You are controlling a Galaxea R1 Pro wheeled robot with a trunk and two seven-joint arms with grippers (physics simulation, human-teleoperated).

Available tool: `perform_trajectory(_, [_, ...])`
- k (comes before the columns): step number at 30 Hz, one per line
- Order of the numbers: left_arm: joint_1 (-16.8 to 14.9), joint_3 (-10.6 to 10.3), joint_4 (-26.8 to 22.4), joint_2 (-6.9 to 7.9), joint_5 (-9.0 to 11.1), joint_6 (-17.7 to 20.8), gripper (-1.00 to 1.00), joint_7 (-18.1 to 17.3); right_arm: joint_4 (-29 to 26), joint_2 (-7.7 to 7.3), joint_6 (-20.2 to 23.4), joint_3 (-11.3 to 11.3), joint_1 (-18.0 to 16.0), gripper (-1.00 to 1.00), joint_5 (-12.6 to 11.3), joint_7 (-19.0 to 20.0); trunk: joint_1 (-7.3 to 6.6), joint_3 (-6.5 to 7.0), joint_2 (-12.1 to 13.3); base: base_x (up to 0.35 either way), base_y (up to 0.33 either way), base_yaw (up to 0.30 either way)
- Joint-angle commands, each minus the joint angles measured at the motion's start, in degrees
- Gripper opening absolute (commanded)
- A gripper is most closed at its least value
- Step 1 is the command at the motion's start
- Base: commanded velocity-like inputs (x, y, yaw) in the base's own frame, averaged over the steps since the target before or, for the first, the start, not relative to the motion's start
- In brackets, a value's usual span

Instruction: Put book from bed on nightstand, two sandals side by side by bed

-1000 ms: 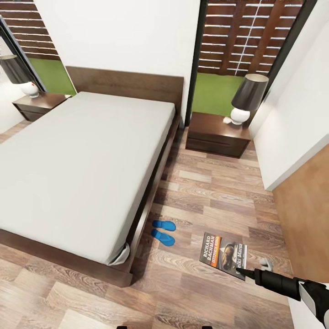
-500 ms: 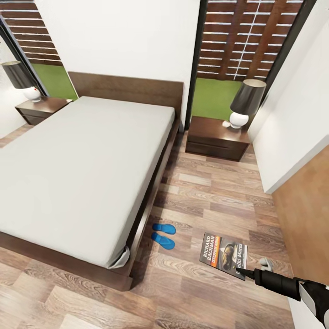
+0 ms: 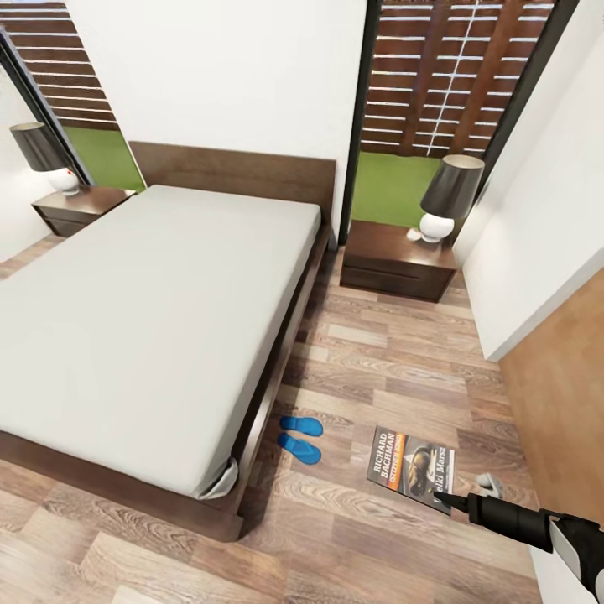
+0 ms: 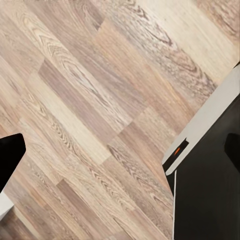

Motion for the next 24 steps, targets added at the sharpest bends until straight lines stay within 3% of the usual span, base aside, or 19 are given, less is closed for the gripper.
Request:
perform_trajectory(1, [0.0,0.1,0.0,-0.01,0.5,-0.3,1.0,0.0,0.0,0.0,0.6,-0.3,0.0,-1.0,0.1,0.2,0.03,0.03,-0.1,0.0,0.0,0.0])
perform_trajectory(24, [0.0,0.1,0.0,0.0,0.5,-0.3,1.0,0.0,0.0,0.19,0.6,-0.3,0.0,-1.0,0.1,0.2,0.03,2.2,-0.1,0.0,0.0,0.0])
